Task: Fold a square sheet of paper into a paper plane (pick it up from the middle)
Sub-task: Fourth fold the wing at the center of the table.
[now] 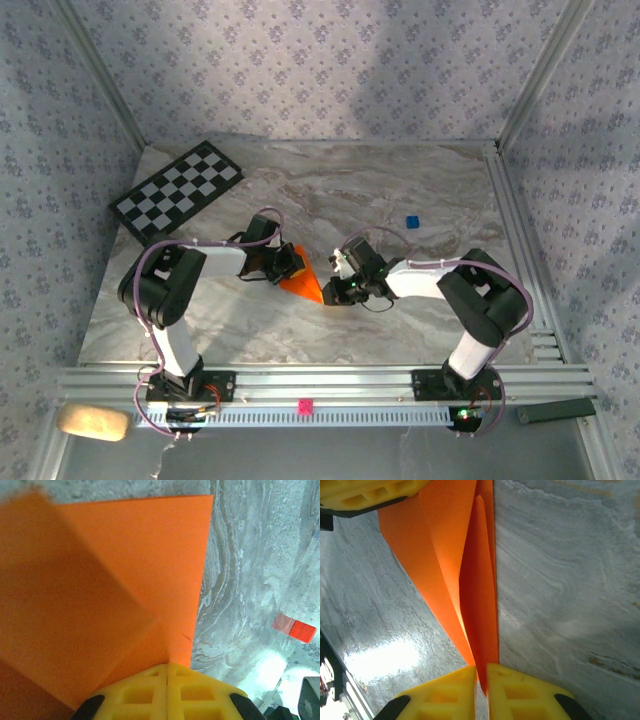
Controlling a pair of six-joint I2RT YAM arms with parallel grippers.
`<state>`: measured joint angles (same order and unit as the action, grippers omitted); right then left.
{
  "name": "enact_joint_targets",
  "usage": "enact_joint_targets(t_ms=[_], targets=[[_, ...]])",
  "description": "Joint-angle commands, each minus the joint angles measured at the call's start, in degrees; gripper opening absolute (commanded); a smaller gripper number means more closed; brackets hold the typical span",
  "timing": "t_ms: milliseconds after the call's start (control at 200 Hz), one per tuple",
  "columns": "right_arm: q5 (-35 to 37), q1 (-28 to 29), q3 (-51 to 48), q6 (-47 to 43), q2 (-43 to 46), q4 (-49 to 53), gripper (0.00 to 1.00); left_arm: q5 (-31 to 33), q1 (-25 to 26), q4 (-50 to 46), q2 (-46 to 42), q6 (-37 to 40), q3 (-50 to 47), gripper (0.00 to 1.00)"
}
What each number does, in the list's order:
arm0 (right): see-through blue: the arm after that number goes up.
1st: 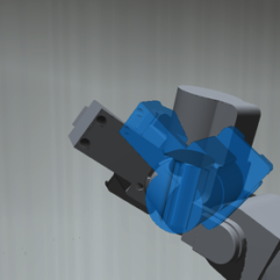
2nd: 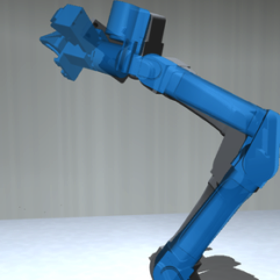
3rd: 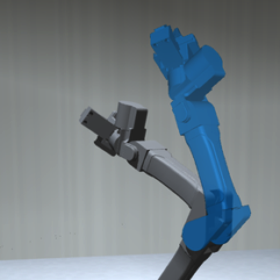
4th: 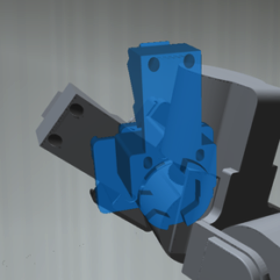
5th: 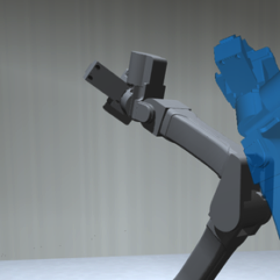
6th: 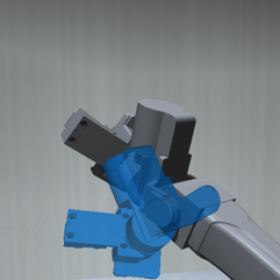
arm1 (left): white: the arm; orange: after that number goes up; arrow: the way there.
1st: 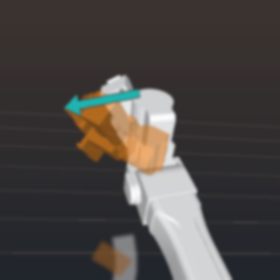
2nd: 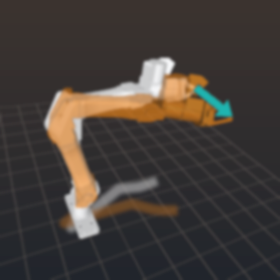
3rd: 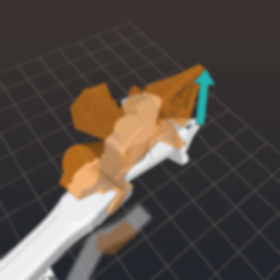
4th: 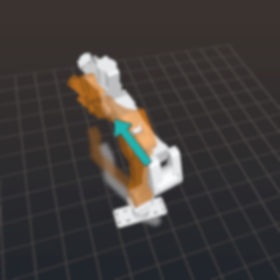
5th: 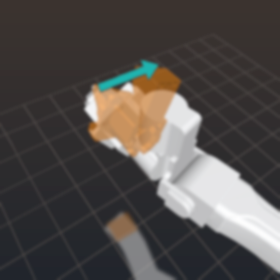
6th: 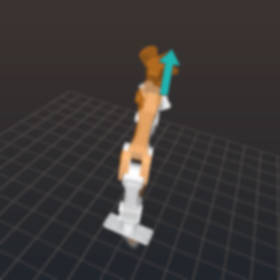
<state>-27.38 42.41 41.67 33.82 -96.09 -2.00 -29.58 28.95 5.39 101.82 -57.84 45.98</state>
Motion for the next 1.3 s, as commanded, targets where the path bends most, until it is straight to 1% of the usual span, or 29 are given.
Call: enact_joint_targets(t_ms=[0, 275, 395, 550, 665, 805, 1024, 1069, 1124, 1164, 1259, 1294], targets=[[1.53, 0.43, -1.27, -1.54, 0.03, 6.82, 0.15, 2.49, -0.59, -3.02, 1.89, 1.22, -0.71, 0.06], [2.24, 0.48, -1.51, -2.44, 0.59, 8.70, 0.13, 2.51, -0.60, -3.01, 1.71, 1.16, -0.89, 0.06], [2.73, 0.56, -0.66, -2.97, 1.60, 9.59, 0.16, 2.42, -0.61, -3.02, 1.80, 1.15, -0.63, 0.06], [4.31, 0.46, 0.03, -3.16, 1.92, 10.31, 0.17, 2.43, -0.65, -3.01, 1.89, 1.15, -0.65, 0.06], [3.96, 0.47, 0.15, -3.15, 0.77, 10.17, 0.18, 2.43, -0.64, -3.01, 1.80, 1.16, -0.78, 0.06], [2.91, 0.61, -0.03, -2.90, -0.92, 9.53, 0.13, 2.36, -0.65, -3.03, 1.80, 1.15, -0.63, 0.06], [2.06, 0.47, -0.93, -2.19, 0.08, 8.02, 0.09, 2.42, -0.64, -3.10, 1.88, 1.23, -0.58, 0.06], [1.75, 0.36, -0.97, -2.12, 0.44, 7.89, 0.09, 2.43, -0.61, -3.14, 1.89, 1.24, -0.58, 0.06], [1.54, 0.09, -0.90, -1.61, 1.34, 7.43, 0.12, 2.29, -0.65, -3.09, 1.89, 1.24, -0.58, 0.06], [1.53, -0.12, -0.83, -1.18, 2.53, 7.12, 0.15, 2.33, -0.57, -3.17, 1.87, 1.33, -0.61, 0.06], [3.54, -0.88, -0.74, -0.03, 6.70, 6.42, 0.16, 2.51, -0.65, -3.52, 1.77, 1.67, -0.53, 0.06], [3.26, -1.24, -0.71, 0.33, 7.81, 5.82, 0.17, 2.60, -0.65, -3.54, 1.78, 1.68, -0.45, 0.06]])
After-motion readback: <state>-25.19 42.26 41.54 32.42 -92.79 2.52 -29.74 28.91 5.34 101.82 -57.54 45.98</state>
